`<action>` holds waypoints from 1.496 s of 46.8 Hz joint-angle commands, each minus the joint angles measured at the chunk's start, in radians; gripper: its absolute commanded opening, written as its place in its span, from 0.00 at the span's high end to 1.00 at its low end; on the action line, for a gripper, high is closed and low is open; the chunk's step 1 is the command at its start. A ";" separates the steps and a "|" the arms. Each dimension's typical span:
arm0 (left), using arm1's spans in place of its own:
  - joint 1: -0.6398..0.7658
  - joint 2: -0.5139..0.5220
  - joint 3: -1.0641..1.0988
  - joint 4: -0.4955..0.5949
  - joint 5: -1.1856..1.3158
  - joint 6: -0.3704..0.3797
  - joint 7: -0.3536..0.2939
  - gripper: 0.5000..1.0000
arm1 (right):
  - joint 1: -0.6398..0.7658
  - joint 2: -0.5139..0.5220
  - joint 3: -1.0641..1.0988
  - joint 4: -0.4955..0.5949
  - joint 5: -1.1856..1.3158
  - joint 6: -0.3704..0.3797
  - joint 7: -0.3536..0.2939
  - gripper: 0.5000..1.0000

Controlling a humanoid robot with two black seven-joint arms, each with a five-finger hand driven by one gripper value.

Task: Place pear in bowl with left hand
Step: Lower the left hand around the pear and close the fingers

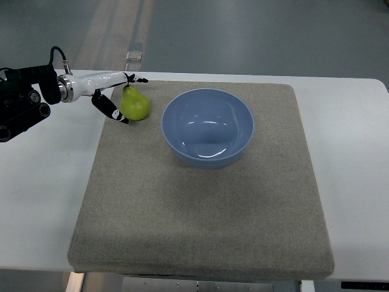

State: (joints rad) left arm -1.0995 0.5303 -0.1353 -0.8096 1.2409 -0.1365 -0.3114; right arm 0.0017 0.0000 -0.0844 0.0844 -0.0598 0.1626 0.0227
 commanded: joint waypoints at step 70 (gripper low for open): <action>0.006 -0.018 0.009 0.009 0.015 -0.012 -0.002 0.29 | 0.000 0.000 0.000 0.000 0.000 0.000 -0.001 0.15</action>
State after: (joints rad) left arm -1.0936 0.5110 -0.1260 -0.8008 1.2551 -0.1431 -0.3120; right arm 0.0015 0.0000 -0.0845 0.0844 -0.0598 0.1626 0.0226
